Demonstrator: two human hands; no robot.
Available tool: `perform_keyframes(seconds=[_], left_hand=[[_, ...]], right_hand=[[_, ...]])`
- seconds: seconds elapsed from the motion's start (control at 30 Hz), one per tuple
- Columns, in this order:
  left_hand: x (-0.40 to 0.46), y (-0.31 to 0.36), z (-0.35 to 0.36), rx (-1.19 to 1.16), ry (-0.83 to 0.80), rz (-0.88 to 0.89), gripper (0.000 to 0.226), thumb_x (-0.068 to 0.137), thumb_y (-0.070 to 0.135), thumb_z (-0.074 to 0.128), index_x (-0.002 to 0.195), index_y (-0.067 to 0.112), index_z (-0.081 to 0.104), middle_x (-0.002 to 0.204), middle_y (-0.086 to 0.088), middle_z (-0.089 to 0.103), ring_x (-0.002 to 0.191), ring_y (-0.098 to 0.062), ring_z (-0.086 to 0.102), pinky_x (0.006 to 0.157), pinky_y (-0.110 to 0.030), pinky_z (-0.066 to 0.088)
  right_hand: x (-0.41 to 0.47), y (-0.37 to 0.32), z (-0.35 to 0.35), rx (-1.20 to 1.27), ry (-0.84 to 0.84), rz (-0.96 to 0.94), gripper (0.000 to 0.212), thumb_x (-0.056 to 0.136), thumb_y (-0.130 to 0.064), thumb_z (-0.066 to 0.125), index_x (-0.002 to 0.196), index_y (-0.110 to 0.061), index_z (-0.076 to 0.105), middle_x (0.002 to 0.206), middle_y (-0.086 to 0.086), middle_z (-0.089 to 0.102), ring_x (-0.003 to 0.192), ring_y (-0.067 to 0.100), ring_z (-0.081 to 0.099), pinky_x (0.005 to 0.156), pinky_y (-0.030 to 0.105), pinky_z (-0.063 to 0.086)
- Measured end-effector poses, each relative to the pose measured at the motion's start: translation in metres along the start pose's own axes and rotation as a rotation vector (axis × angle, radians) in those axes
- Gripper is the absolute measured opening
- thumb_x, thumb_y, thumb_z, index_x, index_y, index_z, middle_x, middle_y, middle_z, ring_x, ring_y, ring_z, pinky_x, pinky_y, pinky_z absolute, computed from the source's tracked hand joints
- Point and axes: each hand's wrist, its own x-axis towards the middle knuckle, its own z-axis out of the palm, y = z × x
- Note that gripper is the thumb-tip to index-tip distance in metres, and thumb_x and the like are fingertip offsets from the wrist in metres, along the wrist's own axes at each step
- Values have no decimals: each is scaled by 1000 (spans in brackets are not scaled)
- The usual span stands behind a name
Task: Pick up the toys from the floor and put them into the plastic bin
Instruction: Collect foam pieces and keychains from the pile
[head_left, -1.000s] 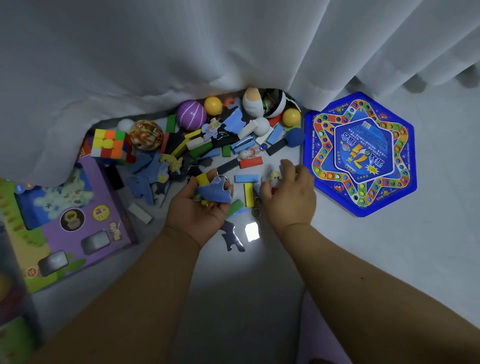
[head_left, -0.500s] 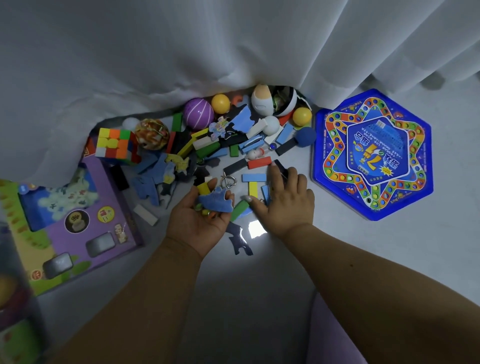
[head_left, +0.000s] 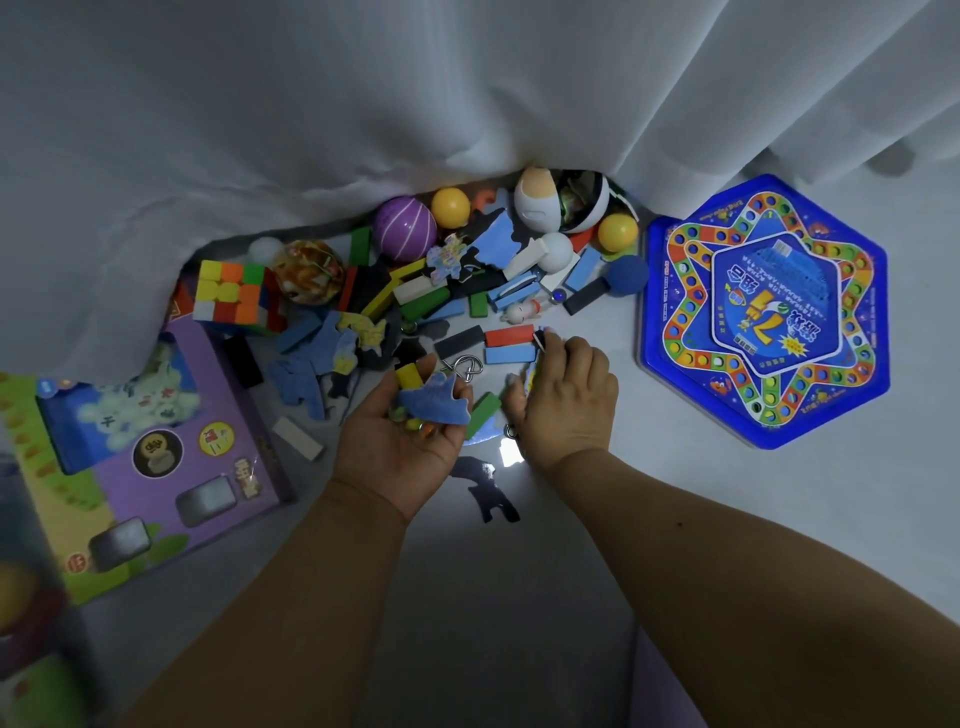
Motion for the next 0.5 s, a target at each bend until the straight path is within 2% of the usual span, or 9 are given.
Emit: perform_keyframes(seconds=[0.07, 0.1, 0.17, 0.2, 0.27, 0.33, 0.5], left_hand=[[1, 1, 0, 8, -7, 12, 60, 99, 35, 38, 68, 0, 75, 71, -17, 73, 61, -29, 72, 56, -39, 59], [1, 2, 0, 25, -5, 19, 55, 100, 35, 38, 75, 1, 74, 71, -16, 73, 66, -29, 71, 64, -41, 58], [1, 3, 0, 52, 14, 27, 46, 100, 35, 38, 87, 3, 68, 71, -15, 73, 70, -28, 69, 71, -41, 50], [1, 3, 0, 47, 17, 31, 46, 100, 35, 38, 86, 3, 68, 71, -15, 73, 67, -27, 70, 72, -41, 48], [3, 3, -3, 28, 3, 33, 56, 99, 35, 38, 74, 2, 75, 72, -14, 73, 62, -26, 72, 69, -43, 54], [4, 4, -5, 15, -11, 22, 62, 99, 35, 38, 64, 1, 76, 73, -16, 73, 60, -27, 72, 58, -40, 59], [8, 5, -9, 15, -25, 21, 60, 97, 34, 39, 62, 1, 76, 72, -17, 73, 59, -28, 72, 52, -39, 58]], right_hand=[[1, 0, 1, -11, 15, -9, 59, 86, -50, 37, 126, -10, 53, 103, 9, 56, 91, 26, 52, 74, 35, 43], [2, 0, 0, -20, 24, -10, 58, 85, -51, 38, 123, -11, 54, 101, 8, 56, 90, 26, 52, 74, 35, 42], [4, -1, 0, -22, 38, -8, 56, 84, -53, 39, 118, -12, 56, 98, 8, 56, 88, 26, 52, 74, 36, 41], [4, -1, 0, -19, 44, -5, 56, 83, -55, 39, 115, -12, 56, 97, 8, 57, 87, 27, 52, 75, 36, 41], [6, 0, -1, -23, 47, 4, 59, 80, -58, 39, 112, -12, 57, 96, 9, 57, 87, 27, 53, 75, 37, 42], [8, 0, -2, -19, 35, 9, 61, 78, -59, 40, 113, -11, 57, 97, 9, 58, 88, 28, 53, 77, 38, 42], [14, 6, -4, 66, -6, -22, 57, 77, -46, 45, 116, -7, 56, 101, 12, 56, 92, 30, 51, 77, 39, 41]])
